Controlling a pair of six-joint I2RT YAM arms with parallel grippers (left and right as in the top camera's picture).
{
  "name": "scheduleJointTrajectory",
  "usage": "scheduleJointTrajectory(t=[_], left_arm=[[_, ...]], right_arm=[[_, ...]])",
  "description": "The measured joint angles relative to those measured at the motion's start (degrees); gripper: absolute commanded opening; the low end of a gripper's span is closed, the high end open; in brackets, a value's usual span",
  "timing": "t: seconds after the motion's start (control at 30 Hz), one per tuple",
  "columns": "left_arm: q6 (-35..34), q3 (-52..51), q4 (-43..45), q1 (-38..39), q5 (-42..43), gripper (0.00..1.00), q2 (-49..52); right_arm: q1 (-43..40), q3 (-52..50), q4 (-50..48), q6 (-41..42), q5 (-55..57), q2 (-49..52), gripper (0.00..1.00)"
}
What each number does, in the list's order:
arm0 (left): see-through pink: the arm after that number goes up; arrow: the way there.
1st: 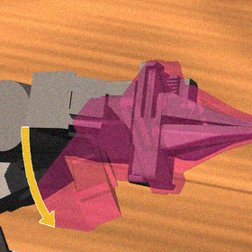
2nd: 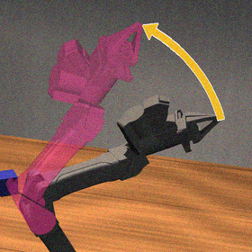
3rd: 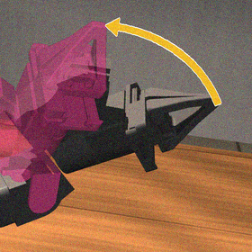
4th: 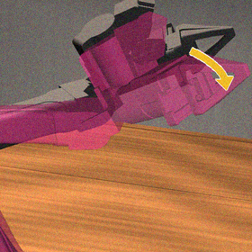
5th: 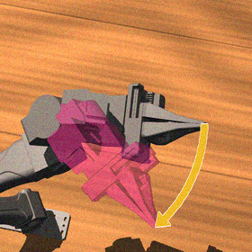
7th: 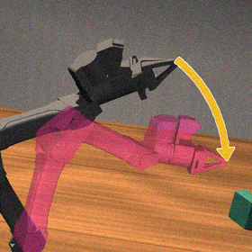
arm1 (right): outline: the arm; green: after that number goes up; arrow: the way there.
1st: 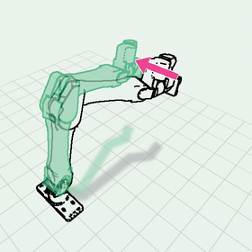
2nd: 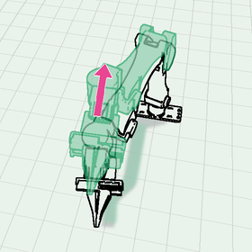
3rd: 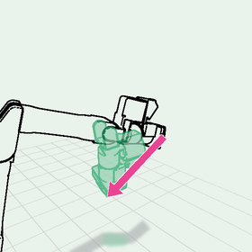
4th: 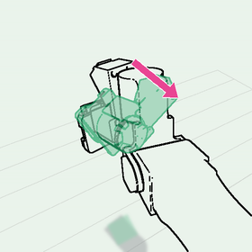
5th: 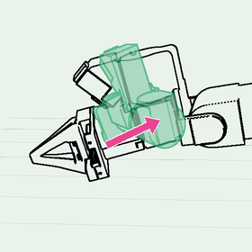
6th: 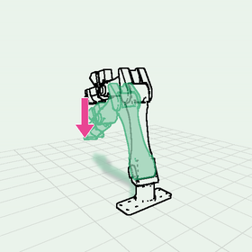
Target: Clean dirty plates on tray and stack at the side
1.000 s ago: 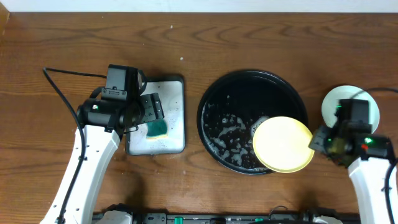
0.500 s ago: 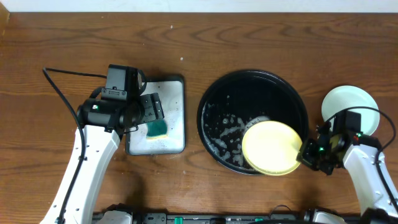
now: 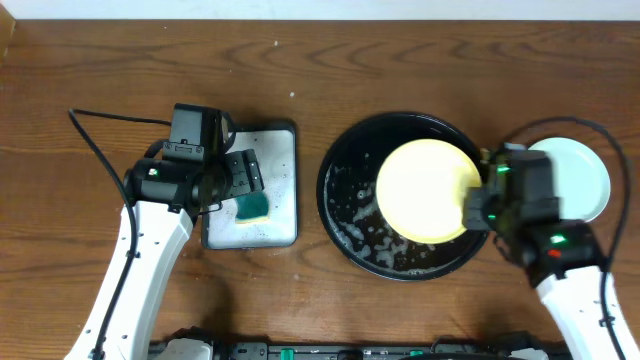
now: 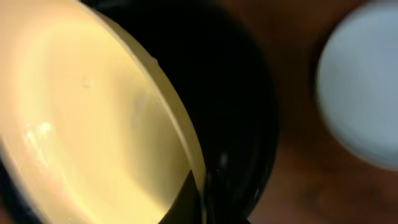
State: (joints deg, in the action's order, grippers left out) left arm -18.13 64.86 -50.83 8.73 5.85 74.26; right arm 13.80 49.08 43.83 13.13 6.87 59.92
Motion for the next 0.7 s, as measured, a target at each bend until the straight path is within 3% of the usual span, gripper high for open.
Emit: scheduleJointTrajectory(t=[0.17, 0.37, 0.53, 0.7], left_arm=[[0.0, 0.0, 0.0, 0.0, 0.0, 0.84, 0.0], [0.0, 0.0, 0.0, 0.0, 0.0, 0.84, 0.0], [0.0, 0.0, 0.0, 0.0, 0.0, 0.84, 0.0], [0.0, 0.0, 0.0, 0.0, 0.0, 0.84, 0.0]], right_arm=[[16.2, 0.0, -6.1, -3.2, 17.6, 0.7, 0.01], [34.9, 0.0, -8.1, -9.0, 46.7, 3.2, 0.01], [41.8, 0.0, -8.1, -11.5, 59.6, 3.8, 0.01], [46.2, 0.0, -8.1, -14.3, 65.0, 3.9, 0.01]])
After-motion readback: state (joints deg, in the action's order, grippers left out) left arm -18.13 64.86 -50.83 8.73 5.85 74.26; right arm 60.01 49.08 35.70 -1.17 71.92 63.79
